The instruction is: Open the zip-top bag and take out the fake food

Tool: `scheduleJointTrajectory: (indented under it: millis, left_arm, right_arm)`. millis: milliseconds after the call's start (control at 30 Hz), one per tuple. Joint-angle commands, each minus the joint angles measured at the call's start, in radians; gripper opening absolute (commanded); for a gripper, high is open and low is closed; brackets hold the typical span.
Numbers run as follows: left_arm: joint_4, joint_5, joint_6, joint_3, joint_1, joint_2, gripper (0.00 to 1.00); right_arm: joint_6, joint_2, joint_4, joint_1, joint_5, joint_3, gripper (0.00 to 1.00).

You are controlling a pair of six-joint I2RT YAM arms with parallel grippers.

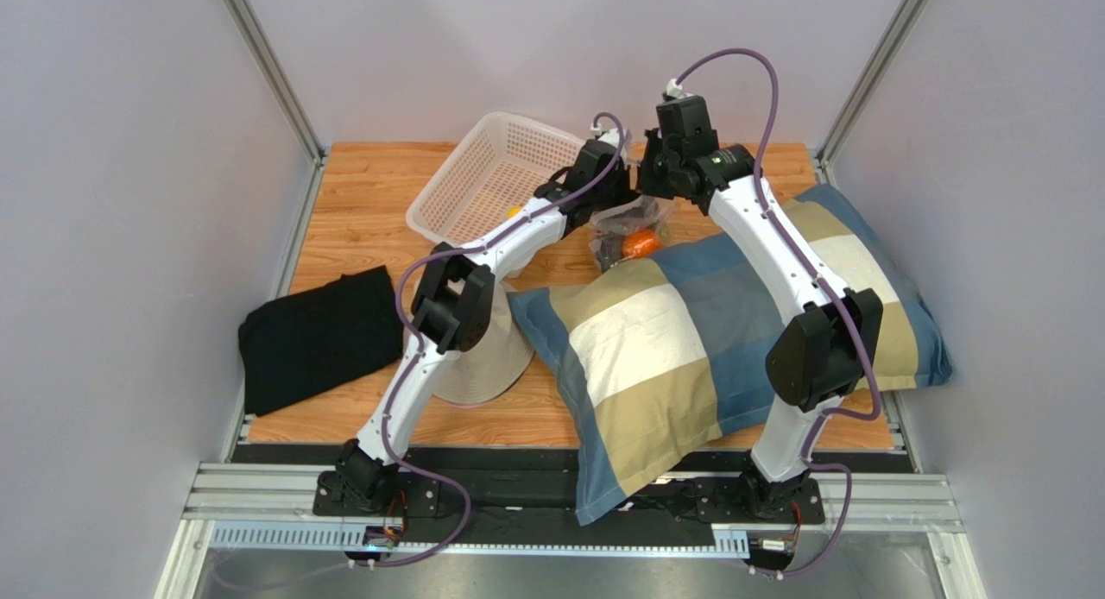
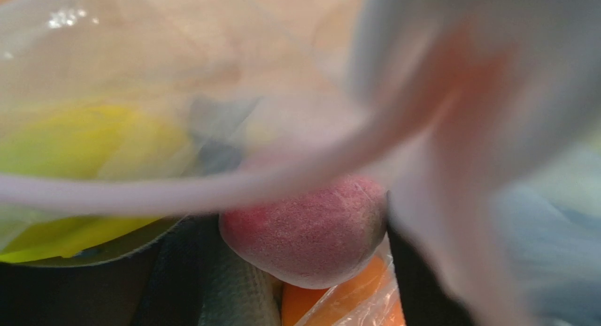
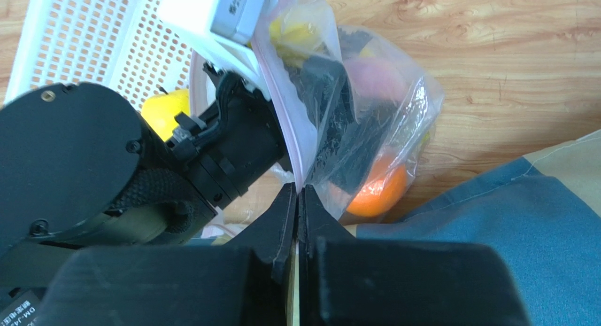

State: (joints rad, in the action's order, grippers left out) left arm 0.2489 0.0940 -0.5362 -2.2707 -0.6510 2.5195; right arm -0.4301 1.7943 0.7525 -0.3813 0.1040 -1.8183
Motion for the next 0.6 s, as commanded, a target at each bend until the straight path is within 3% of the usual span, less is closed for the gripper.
scheduleJointTrajectory:
  millis: [0, 67, 100, 133, 300, 333, 567]
  left_arm:
    - [0.000, -0.010, 0.016, -0.004, 0.004, 0.039, 0.78]
    - [-0.026, -0.005, 0.016, 0.029, 0.005, 0.024, 0.64]
    - [-0.026, -0.005, 0.022, 0.033, 0.004, 0.006, 0.51]
    - [-0.023, -0.005, 0.027, 0.034, 0.004, -0.004, 0.49]
    - [0.035, 0.021, 0.064, 0.042, 0.005, -0.103, 0.05]
    - [0.046, 0.035, 0.068, 0.043, 0.005, -0.122, 0.00]
    - [0.151, 0.078, 0.082, 0.051, 0.005, -0.290, 0.00]
  right_arm:
    - [-0.007, -0.069, -0.016, -0.002, -0.006, 0.019, 0.00]
    - [0.002, -0.076, -0.016, -0.001, 0.002, 0.022, 0.00]
    - [0.002, -0.078, -0.016, 0.001, 0.006, 0.025, 0.00]
    - [0.005, -0.079, -0.015, 0.008, 0.008, 0.025, 0.00]
    - [0.030, -0.067, -0.022, 0.024, 0.040, 0.028, 0.00]
    - [0.040, -0.062, -0.024, 0.028, 0.045, 0.028, 0.00]
    - [0.079, -0.021, -0.030, 0.050, 0.095, -0.015, 0.00]
